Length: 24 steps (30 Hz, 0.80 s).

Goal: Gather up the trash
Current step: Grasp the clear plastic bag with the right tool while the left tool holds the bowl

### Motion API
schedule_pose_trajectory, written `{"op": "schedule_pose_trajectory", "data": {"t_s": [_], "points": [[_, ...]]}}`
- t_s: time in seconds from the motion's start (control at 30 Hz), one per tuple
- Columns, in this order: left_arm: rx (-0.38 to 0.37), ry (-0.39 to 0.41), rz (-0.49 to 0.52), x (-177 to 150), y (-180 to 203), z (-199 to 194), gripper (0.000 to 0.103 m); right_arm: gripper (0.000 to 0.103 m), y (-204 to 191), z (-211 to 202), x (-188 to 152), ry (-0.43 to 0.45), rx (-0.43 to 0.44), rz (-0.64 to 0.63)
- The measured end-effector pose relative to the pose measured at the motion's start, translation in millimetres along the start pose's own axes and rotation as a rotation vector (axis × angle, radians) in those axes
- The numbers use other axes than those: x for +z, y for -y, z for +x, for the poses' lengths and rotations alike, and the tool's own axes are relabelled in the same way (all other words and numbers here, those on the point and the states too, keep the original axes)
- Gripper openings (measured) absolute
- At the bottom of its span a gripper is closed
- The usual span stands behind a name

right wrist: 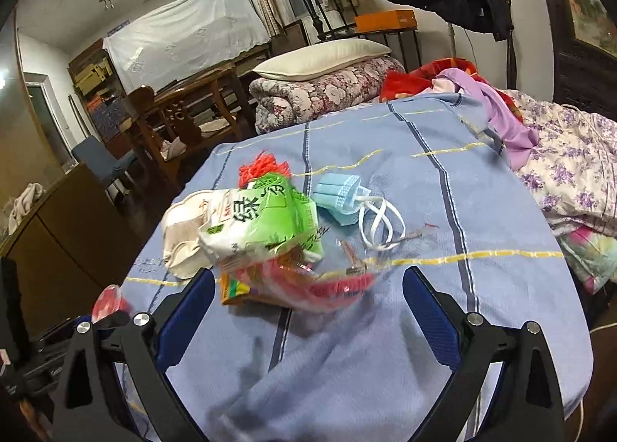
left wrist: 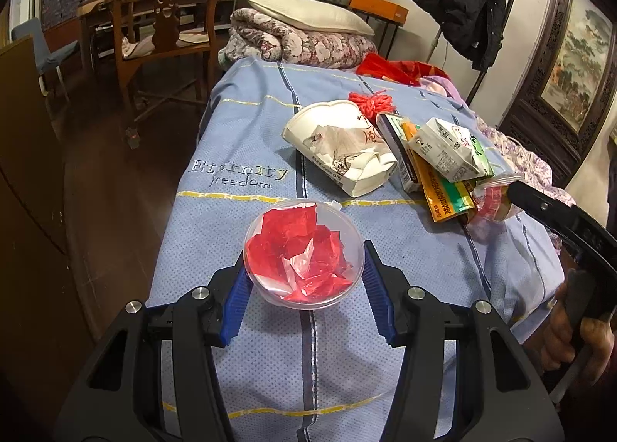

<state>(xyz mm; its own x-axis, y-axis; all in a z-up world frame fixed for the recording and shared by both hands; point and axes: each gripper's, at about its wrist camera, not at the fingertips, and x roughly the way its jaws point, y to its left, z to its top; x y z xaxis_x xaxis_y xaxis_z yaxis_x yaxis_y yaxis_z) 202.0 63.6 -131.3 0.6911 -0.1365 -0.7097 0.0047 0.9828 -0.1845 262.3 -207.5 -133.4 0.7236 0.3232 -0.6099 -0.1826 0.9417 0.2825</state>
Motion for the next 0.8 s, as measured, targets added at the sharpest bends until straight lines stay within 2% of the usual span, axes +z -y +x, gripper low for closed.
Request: {"op": "schedule_pose_trajectory", "data": {"t_s": [0.43, 0.47, 0.6, 0.67, 0.8], "points": [[-0.009, 0.001, 0.028, 2, 7, 0, 0.054, 0.096, 16, 26, 3, -0.065, 0.050, 0.095], [-0.008, 0.001, 0.033, 2, 8, 0, 0.054, 0.091, 16, 27, 1, -0.066, 0.058, 0.104], [-0.010, 0.001, 0.042, 1, 12, -3, 0.054, 0.058, 20, 24, -2, -0.057, 0.093, 0.109], [-0.010, 0.006, 0.045, 1, 14, -6, 0.054, 0.046, 19, 20, -1, -0.047, 0.106, 0.097], [-0.011, 0.024, 0.056, 3, 21, -15, 0.054, 0.037, 13, 4, 0, -0.015, 0.110, 0.063]]}}
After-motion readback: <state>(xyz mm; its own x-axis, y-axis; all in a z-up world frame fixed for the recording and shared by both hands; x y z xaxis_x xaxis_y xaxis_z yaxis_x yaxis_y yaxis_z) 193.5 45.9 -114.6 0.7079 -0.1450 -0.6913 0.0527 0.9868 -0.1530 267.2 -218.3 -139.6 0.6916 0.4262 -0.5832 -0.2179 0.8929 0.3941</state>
